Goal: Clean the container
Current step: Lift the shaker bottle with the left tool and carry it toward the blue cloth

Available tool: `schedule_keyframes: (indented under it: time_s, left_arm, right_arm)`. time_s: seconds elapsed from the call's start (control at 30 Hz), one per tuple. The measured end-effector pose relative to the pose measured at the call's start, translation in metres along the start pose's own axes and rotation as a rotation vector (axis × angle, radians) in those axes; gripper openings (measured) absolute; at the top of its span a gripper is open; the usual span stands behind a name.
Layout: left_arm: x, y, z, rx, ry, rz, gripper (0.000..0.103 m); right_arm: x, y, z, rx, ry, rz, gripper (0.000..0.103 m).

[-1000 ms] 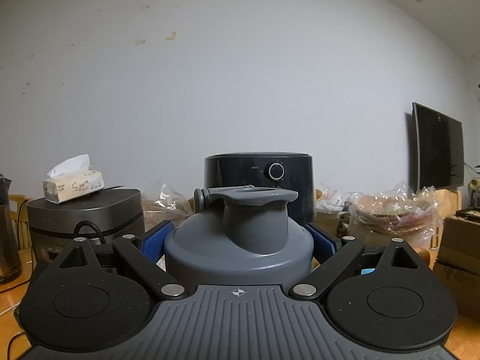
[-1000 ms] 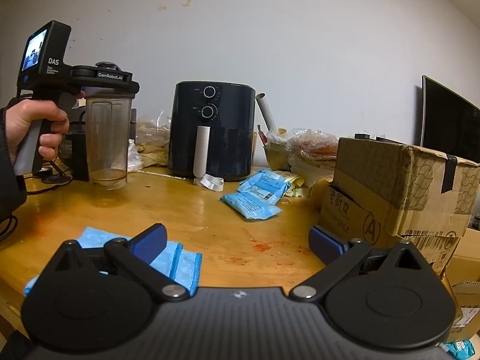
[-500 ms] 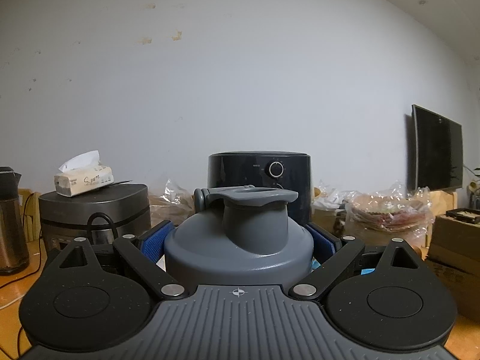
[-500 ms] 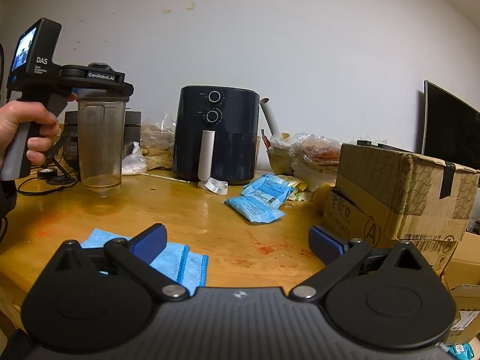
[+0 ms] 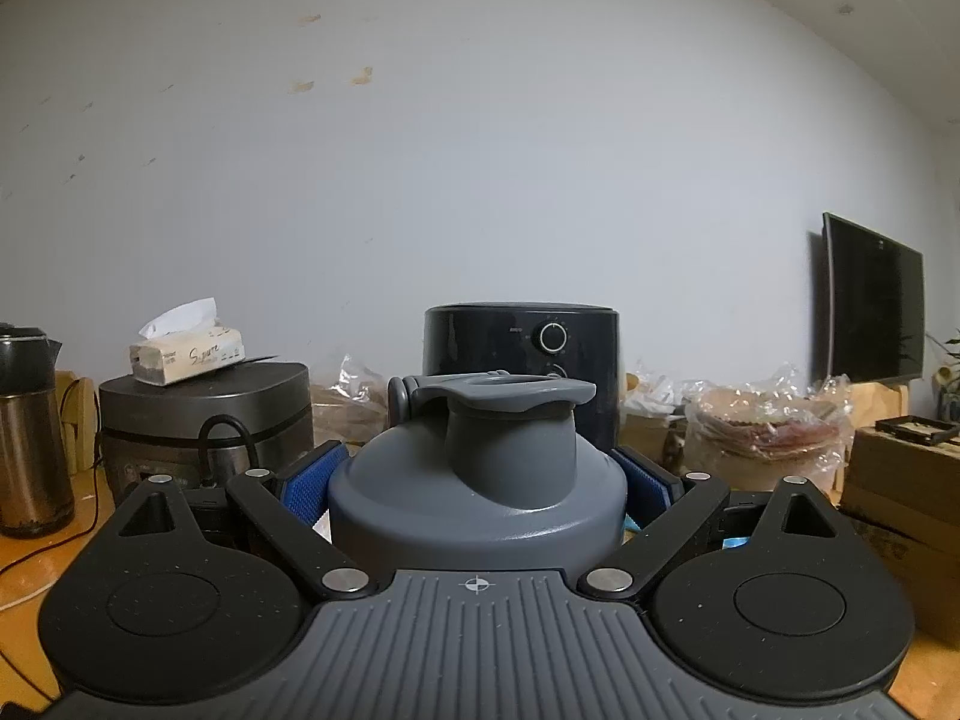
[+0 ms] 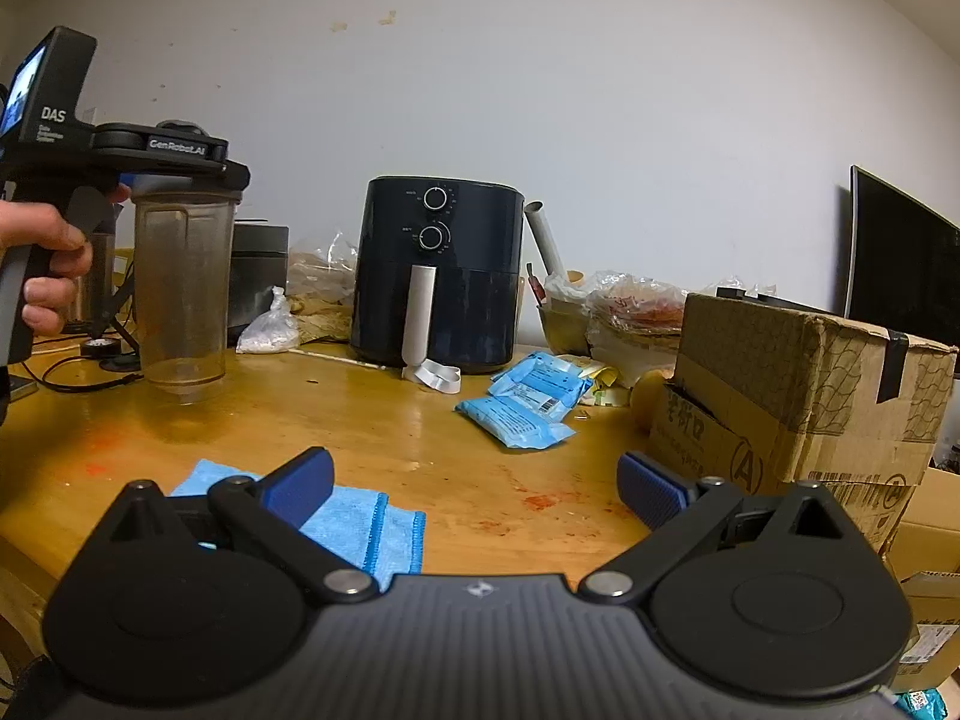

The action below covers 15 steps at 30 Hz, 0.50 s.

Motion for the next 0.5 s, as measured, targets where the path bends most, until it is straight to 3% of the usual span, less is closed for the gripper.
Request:
schedule_keyframes:
  time_s: [0.5]
  left_arm:
    - [-0.006, -0.022, -0.004, -0.004, -0.004, -0.027, 0.094]
  right_arm:
    - [0.000, 0.000, 0.002, -0.001, 0.000, -0.004, 0.103]
Point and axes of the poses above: each gripper's, at about its wrist camera, not at the fingertips, and y roughly the way its jaws point, x to its right, z to its top, the point moved 1 cm from there along y, roughly the way its jaws point, and after that the axes turned 9 degrees about -y, right-handed, at the moved point
